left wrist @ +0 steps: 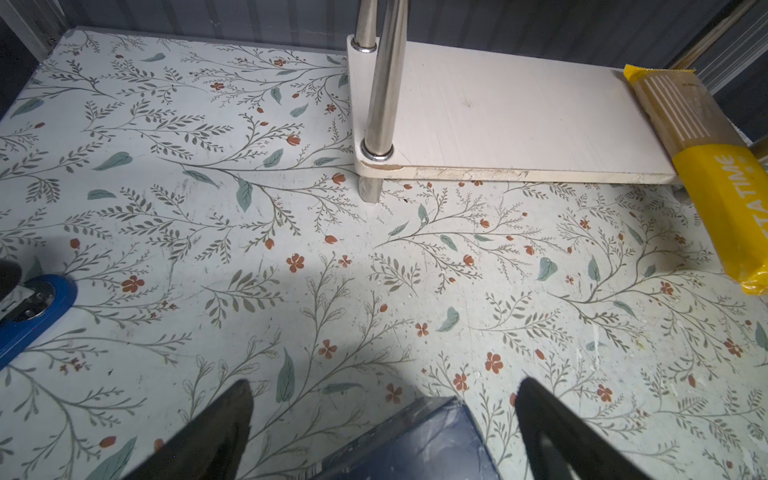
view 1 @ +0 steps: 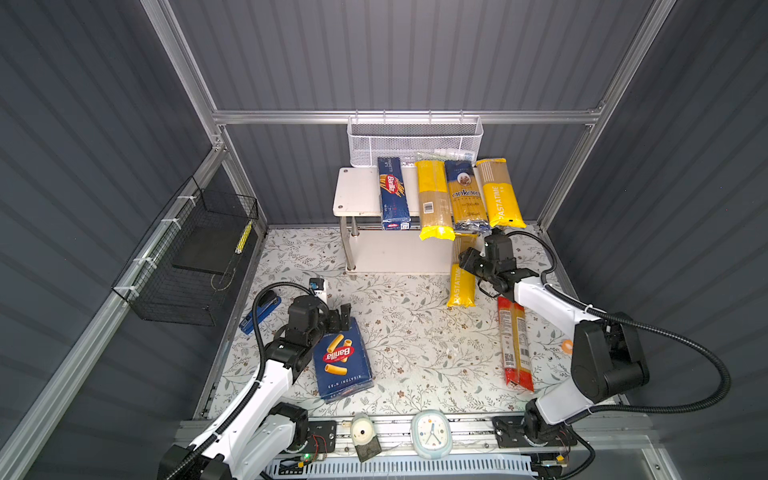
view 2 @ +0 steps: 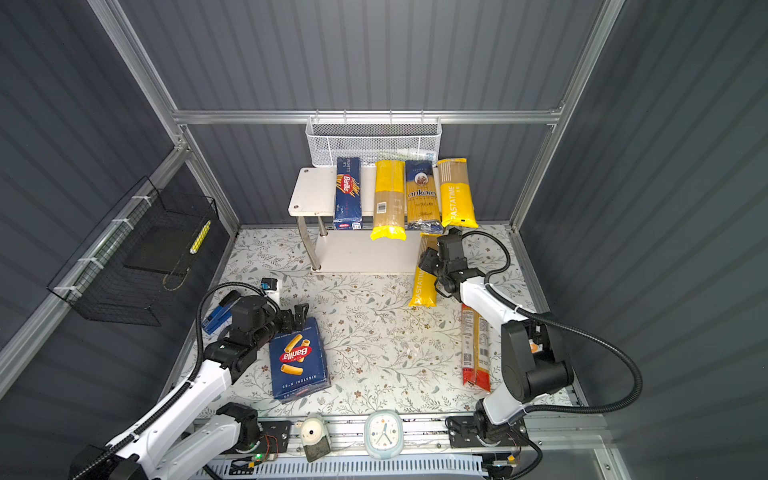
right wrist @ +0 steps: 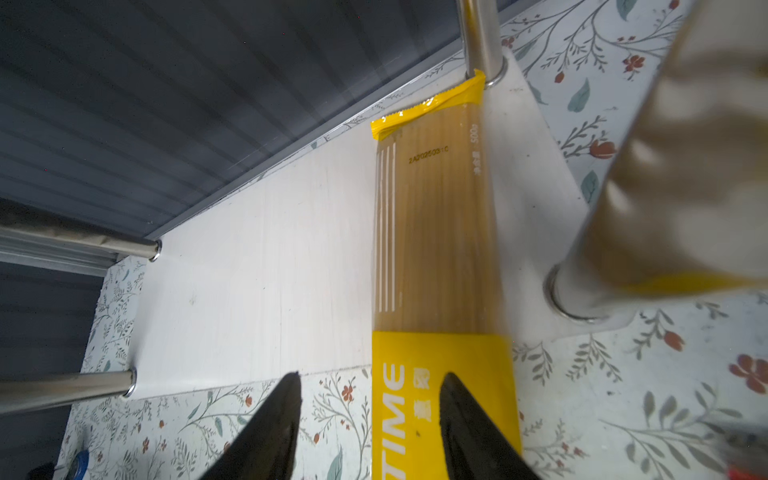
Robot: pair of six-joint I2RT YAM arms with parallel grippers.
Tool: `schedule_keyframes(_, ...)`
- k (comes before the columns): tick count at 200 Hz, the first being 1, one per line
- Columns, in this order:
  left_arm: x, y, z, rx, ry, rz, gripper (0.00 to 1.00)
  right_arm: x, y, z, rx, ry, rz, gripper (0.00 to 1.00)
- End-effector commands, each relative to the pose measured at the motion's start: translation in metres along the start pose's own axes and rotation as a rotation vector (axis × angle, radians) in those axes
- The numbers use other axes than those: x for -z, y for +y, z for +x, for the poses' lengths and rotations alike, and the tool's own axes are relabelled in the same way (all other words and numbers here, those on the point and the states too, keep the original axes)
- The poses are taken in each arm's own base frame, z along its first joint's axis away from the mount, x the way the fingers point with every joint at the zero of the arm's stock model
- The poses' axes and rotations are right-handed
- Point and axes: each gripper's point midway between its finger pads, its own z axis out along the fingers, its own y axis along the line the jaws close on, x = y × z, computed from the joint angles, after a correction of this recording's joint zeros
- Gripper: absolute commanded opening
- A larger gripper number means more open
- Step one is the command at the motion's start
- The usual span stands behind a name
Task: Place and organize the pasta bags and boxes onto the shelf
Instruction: 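Lower the yellow bag against the shelf front and open the right gripper, then withdraw the right gripper from the shelf toward the red-and-white spaghetti bag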
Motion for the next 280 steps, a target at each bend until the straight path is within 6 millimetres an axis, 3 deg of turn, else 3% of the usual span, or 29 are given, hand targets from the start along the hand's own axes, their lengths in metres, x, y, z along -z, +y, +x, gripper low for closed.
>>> schedule_keyframes(1,0.001,-0.002,0.002,-0.028,-0.027,0.012,1.00,0.018,0.000,0.018,0.020,0.036,0.004,0.56)
schedule_keyframes(44,-0.002,-0.004,0.004,-0.049,-0.063,0.032,1.00,0.061,-0.007,0.048,0.003,0.080,-0.028,0.57)
schedule_keyframes(87,-0.001,0.002,0.006,-0.047,-0.110,0.012,1.00,0.094,0.009,0.095,0.000,0.214,-0.166,0.58)
schedule_keyframes(105,-0.001,0.002,0.006,-0.047,-0.108,0.009,1.00,0.093,0.006,0.112,-0.011,0.266,-0.190,0.58)
schedule_keyframes(134,-0.002,0.003,0.008,-0.044,-0.097,0.006,0.99,0.093,0.005,0.119,-0.024,0.296,-0.192,0.58)
schedule_keyframes(191,-0.011,0.001,0.009,-0.051,-0.059,0.010,0.99,0.081,0.016,0.149,-0.033,0.373,-0.211,0.61)
schedule_keyframes(207,-0.011,0.000,0.010,-0.052,-0.056,0.016,1.00,0.080,0.010,0.156,-0.044,0.378,-0.183,0.62)
schedule_keyframes(250,-0.009,0.000,0.009,-0.051,-0.067,0.015,1.00,0.070,-0.001,0.160,-0.060,0.347,-0.153,0.63)
schedule_keyframes(280,-0.011,0.000,0.009,-0.052,-0.056,0.015,1.00,0.062,0.004,0.156,-0.065,0.324,-0.172,0.63)
